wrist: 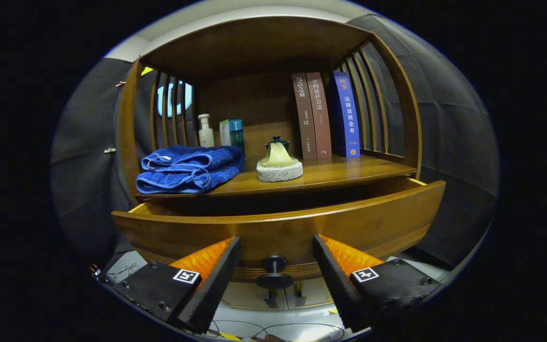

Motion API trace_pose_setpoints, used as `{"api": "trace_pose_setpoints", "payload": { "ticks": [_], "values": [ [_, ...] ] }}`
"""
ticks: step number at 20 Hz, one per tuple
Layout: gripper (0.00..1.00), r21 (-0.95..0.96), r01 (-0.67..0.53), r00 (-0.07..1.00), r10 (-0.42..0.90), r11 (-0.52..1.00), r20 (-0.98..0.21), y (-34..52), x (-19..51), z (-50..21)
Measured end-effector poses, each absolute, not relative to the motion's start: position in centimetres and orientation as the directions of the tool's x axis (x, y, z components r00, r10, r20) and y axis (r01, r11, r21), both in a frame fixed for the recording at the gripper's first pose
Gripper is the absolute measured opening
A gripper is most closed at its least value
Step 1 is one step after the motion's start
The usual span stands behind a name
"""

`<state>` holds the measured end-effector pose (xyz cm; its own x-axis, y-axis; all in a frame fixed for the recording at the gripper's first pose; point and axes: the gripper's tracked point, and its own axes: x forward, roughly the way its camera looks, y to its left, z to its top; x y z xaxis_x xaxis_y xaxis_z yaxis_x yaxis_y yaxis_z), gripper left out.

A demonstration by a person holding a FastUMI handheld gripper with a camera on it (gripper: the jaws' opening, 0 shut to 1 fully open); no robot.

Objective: Pull open the drawer, take out the items inside it, and place them on the countertop above the cabinet.

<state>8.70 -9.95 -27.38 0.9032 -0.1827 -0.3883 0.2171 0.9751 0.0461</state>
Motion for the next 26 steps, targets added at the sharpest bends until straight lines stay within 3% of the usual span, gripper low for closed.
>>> {"api": "trace_pose_setpoints", "payload": {
  "ticks": [11,26],
  "values": [
    [1.00,0.035,0.215,0.899,-0.184,0.976,-0.397,-10.9,13.0,-28.3],
    [1.00,0.014,0.212,0.909,-0.192,0.977,-0.370,-10.0,10.9,-25.8]
  ]
}}
